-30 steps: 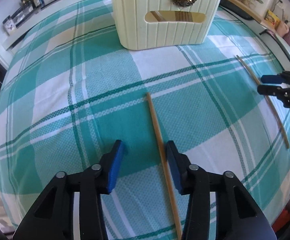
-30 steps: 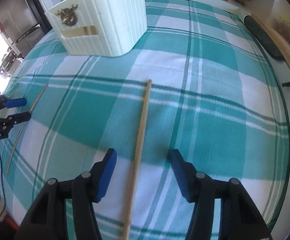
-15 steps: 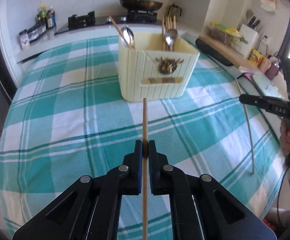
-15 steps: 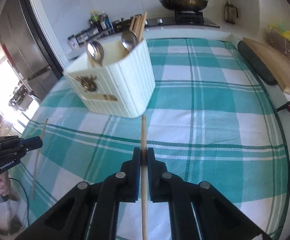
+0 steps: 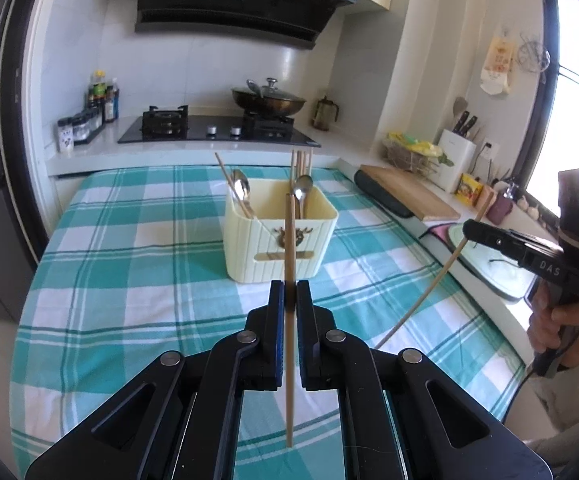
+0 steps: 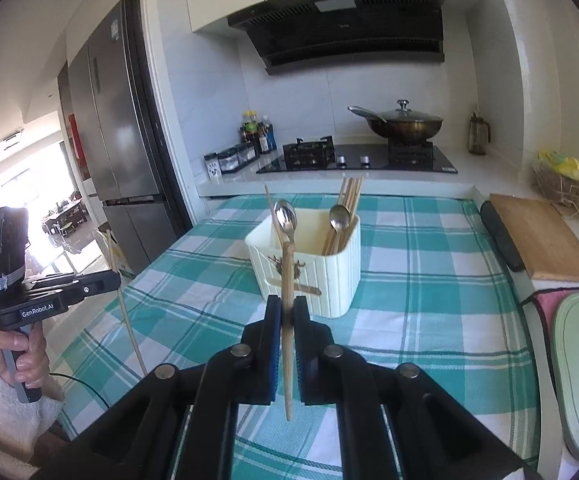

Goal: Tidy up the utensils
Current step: 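Carry the chopstick with the left tool and lower it into the holder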

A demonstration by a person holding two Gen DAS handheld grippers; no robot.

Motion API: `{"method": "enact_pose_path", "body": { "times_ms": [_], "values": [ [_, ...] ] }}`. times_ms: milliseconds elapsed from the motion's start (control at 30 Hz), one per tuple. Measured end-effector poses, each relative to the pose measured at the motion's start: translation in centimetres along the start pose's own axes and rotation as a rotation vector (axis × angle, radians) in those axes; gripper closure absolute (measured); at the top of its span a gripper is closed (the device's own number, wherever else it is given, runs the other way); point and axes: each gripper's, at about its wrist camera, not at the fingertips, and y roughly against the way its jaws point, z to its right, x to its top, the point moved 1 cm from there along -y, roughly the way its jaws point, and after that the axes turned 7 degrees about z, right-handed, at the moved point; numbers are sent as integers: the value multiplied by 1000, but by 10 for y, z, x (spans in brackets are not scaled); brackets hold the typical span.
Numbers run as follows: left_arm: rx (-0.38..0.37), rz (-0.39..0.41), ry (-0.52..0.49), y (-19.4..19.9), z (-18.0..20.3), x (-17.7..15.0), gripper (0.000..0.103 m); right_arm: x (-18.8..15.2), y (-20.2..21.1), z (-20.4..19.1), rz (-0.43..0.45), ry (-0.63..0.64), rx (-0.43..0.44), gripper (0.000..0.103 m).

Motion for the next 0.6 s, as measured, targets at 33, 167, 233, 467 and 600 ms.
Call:
{"method": "enact_pose_path", "body": {
  "times_ms": [33, 167, 233, 467, 600],
  "values": [
    [2, 4, 0, 1, -1, 2, 100, 4, 3, -4, 16, 7, 4, 97],
    [14, 19, 4, 5, -4, 3, 100, 19, 5, -10, 49, 28, 10, 97],
    [26, 21, 10, 4, -8, 2, 100, 22, 4, -9, 51, 34, 4, 97],
    [22, 2, 31, -4, -9, -4, 100, 24, -3, -2, 29, 41, -19, 97],
    [6, 26, 36, -5, -8, 11, 100, 26, -9, 4, 18, 37, -25, 97]
  ]
}}
